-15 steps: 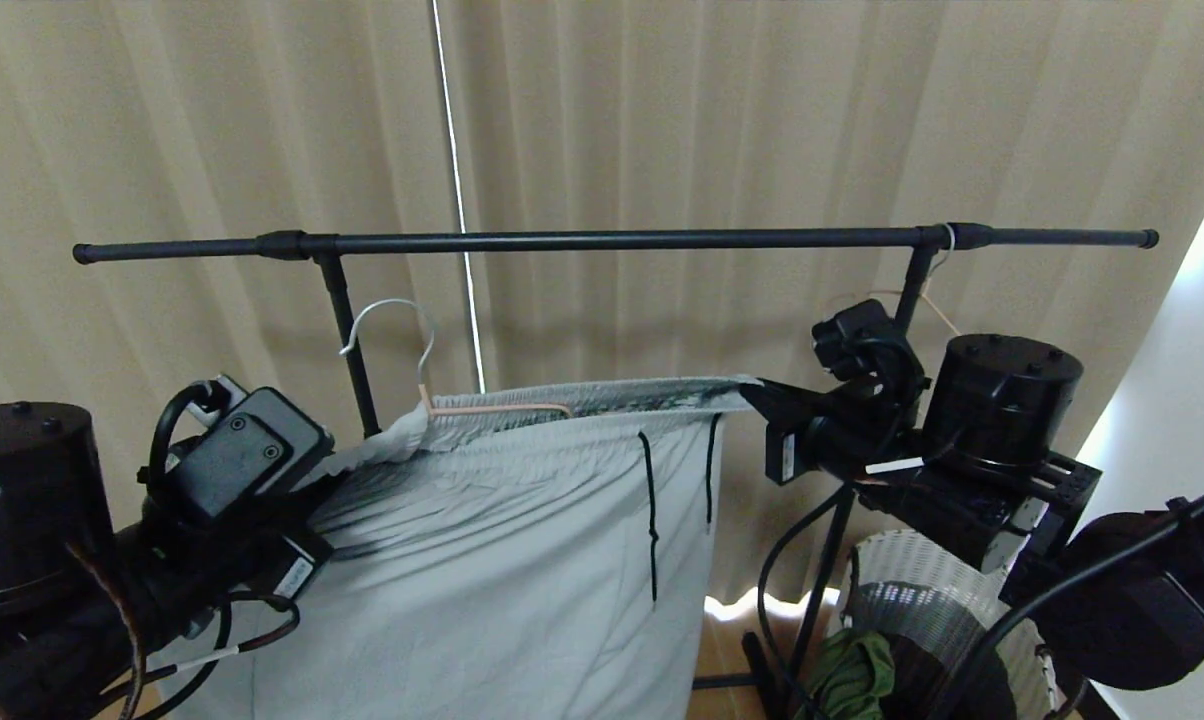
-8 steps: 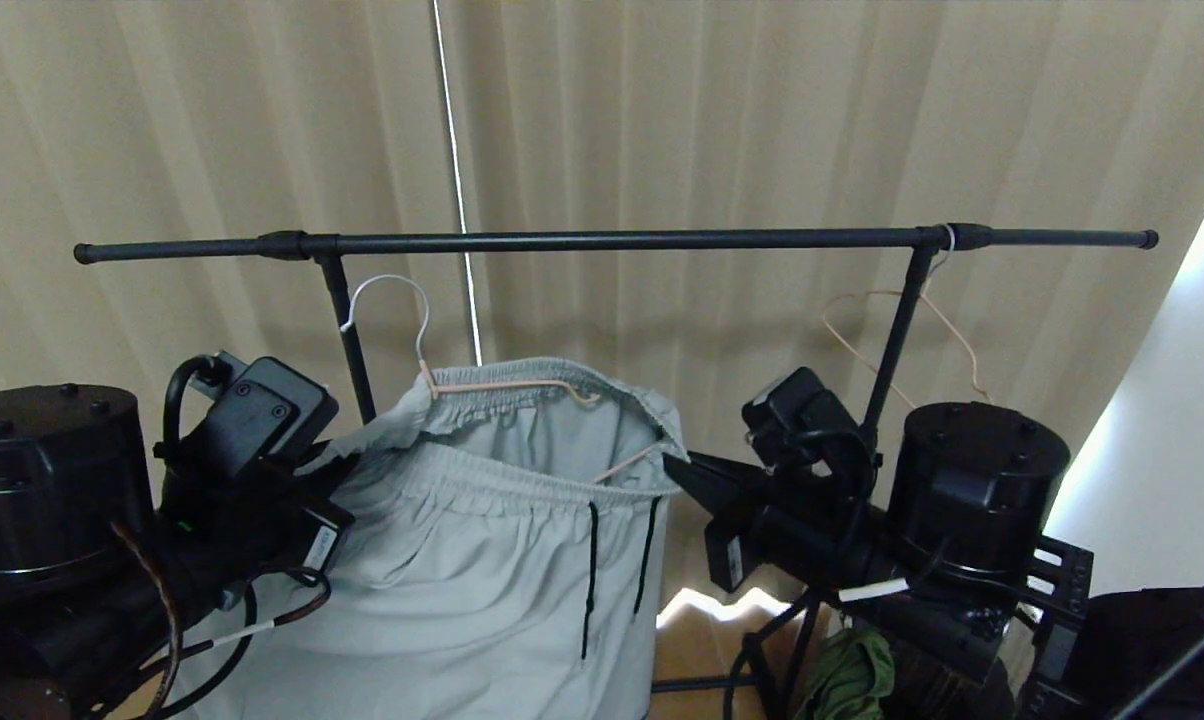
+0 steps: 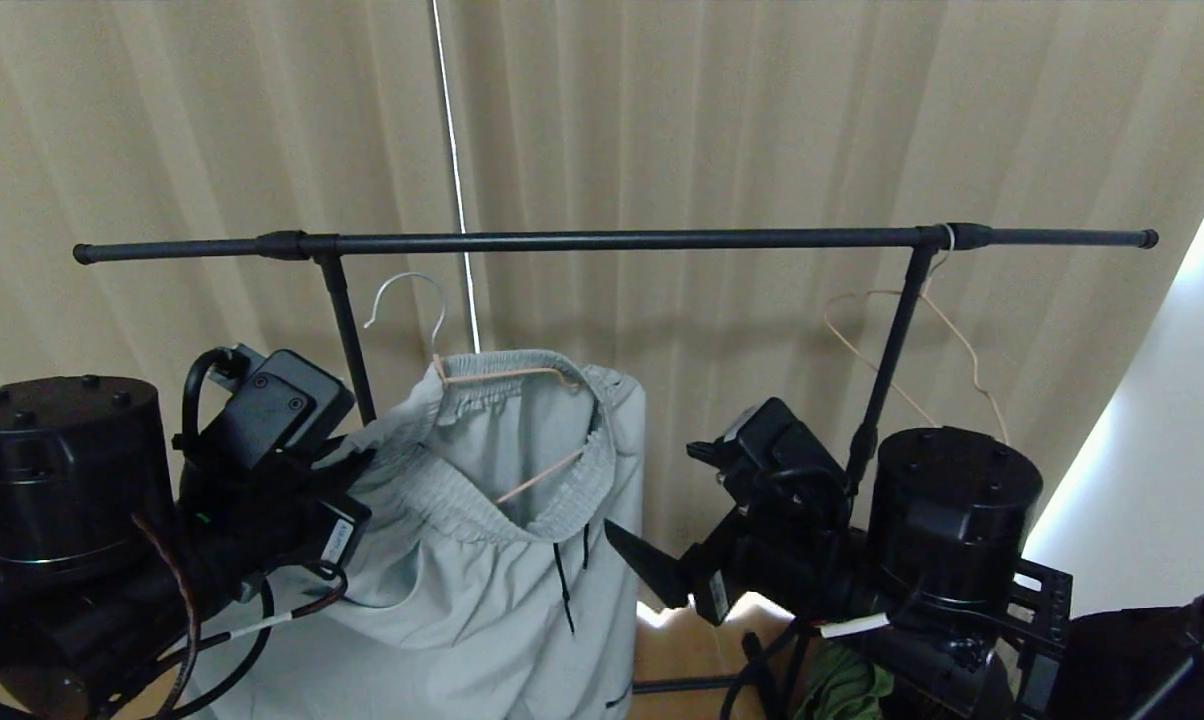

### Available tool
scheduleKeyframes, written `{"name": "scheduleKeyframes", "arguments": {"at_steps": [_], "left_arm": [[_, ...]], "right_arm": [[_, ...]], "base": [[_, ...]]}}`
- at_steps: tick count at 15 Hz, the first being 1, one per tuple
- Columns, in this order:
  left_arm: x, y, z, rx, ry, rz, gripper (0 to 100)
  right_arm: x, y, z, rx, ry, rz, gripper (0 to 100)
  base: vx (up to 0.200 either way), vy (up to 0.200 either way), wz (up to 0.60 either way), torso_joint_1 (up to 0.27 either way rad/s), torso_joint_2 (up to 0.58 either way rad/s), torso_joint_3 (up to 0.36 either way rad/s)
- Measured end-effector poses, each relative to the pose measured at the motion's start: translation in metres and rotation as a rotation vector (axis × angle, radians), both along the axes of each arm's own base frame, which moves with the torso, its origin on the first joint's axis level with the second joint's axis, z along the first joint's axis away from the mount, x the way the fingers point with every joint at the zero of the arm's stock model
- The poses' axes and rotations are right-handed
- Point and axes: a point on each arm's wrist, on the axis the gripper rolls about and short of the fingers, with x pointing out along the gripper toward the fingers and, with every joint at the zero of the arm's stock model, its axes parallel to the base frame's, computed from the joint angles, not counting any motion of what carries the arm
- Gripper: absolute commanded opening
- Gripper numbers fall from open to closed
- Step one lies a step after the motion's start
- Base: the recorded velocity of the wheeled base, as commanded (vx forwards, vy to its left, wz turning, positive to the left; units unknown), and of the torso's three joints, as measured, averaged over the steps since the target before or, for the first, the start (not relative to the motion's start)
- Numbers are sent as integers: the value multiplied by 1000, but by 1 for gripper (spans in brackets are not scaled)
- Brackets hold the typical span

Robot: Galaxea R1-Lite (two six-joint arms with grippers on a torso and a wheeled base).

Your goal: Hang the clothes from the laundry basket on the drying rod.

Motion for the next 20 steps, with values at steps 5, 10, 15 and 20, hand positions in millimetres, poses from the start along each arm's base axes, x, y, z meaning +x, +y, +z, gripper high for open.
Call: {"name": "scheduleKeyframes", "arguments": {"at_steps": [5,10,15,20], "left_arm": [[-8,-14,1,14,-17,-100,0],[-10,-22,6,96,-78,-281,0],[-16,-25,3,107,-116,-325,0],[-23,-29,-1,118,-125,-361,0]], "right_arm": [[25,-1,20,2,-178,-33,100],[40,6,29,-69,-241,4,100],[50,4,25,-124,-275,16,100],[55,5,21,-128,-268,32,0]], "base": [[0,0,0,0,0,0],[0,0,0,0,0,0],[0,0,0,0,0,0],[0,0,0,0,0,0]]}}
